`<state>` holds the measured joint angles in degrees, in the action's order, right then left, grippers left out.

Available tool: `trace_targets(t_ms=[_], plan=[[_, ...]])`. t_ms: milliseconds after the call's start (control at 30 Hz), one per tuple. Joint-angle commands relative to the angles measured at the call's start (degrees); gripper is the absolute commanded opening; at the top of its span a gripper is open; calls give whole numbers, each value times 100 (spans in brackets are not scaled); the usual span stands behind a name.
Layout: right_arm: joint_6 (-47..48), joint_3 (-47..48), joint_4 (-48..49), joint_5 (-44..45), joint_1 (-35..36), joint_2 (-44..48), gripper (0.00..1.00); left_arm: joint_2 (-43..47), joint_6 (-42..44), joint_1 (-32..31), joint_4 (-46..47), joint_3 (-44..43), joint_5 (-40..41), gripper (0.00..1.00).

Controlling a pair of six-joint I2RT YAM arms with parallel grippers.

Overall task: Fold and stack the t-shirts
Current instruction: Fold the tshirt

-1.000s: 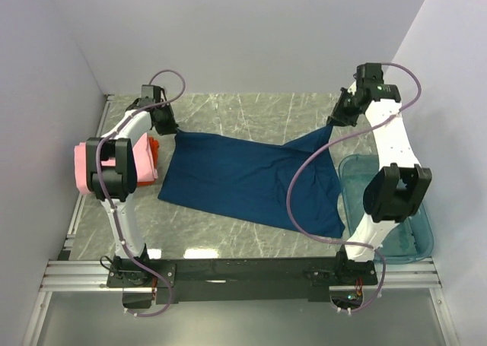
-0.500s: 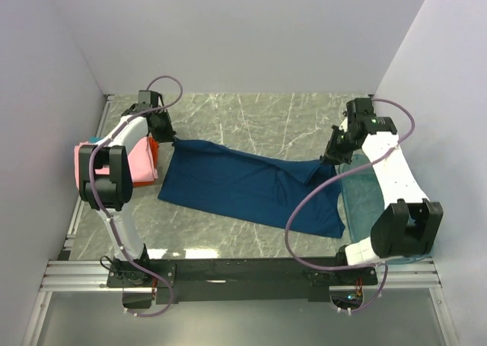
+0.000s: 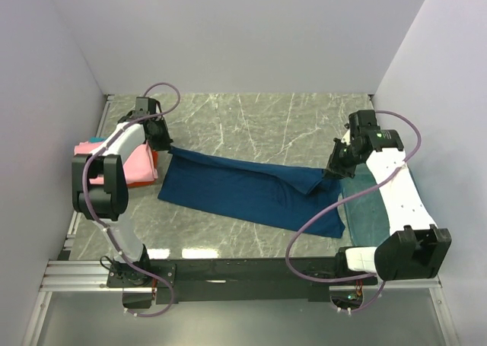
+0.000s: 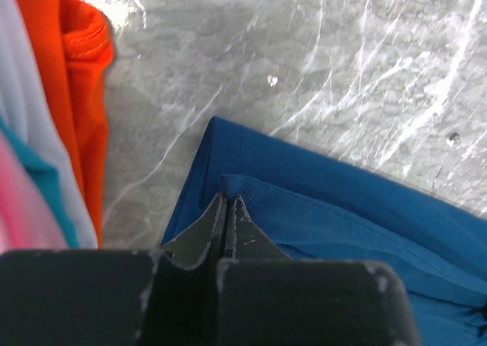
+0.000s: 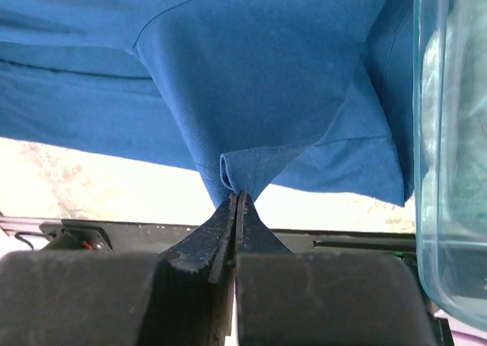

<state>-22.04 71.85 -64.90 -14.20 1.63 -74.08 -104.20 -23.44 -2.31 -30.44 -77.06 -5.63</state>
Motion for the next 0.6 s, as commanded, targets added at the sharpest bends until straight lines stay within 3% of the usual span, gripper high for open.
trace_targets(t_ms=[0,433,467,567], plan=[[-2,30,-277,84,31,271,0,409,-46,28,46,129,167,0],[-274,-1347,-111,-154,285,975,0,471,-204,28,-33,375,475,2],[-370,-1454,-23,-145,399,984,0,480,-239,28,-33,384,484,6],[-537,-1867,214,-162,566,1045,0,594,-319,28,-6,402,519,33]])
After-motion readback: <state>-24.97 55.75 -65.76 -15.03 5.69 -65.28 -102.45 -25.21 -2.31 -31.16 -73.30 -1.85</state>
